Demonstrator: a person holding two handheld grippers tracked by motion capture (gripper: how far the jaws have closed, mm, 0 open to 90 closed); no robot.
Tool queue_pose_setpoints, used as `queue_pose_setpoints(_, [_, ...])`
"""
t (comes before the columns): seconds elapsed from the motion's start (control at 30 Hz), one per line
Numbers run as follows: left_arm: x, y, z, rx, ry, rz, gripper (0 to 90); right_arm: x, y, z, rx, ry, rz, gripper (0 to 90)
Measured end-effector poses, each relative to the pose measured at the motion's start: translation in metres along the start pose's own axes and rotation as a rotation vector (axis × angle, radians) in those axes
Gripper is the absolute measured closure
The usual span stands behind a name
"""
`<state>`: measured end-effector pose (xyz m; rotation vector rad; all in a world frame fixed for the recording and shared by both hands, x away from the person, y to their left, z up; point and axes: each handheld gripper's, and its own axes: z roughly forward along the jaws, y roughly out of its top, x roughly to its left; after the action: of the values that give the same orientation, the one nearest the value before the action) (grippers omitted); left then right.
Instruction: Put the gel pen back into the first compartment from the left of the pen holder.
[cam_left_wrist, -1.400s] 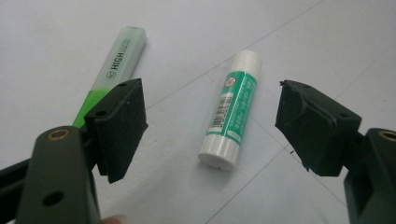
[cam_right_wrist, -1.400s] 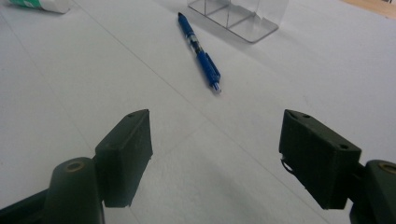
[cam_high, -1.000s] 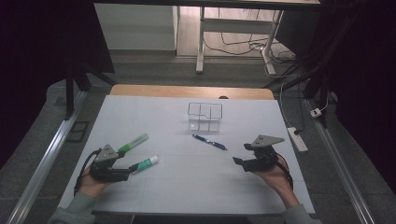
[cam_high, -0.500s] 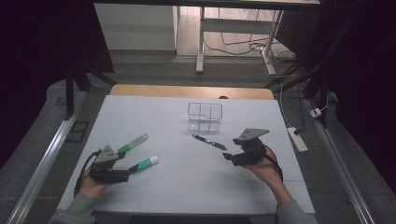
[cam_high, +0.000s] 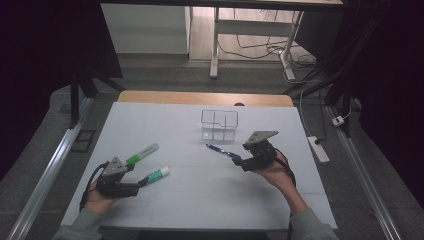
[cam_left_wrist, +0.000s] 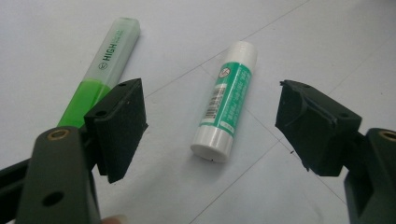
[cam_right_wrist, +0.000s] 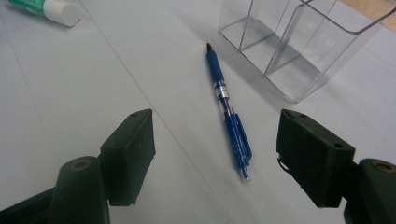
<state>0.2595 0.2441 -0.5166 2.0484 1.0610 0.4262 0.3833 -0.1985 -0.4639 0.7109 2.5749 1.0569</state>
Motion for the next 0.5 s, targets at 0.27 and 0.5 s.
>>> queue_pose_setpoints(0.27, [-0.001, 0.000, 0.002, 0.006, -0.002, 0.007, 24.2, -0.004, 0.009, 0.015, 0.021, 0.010, 0.001, 27.5])
queue_pose_setpoints(0.5, [-0.001, 0.000, 0.001, 0.006, -0.002, 0.008, 24.2, -0.007, 0.016, 0.024, 0.038, 0.021, -0.003, 28.0])
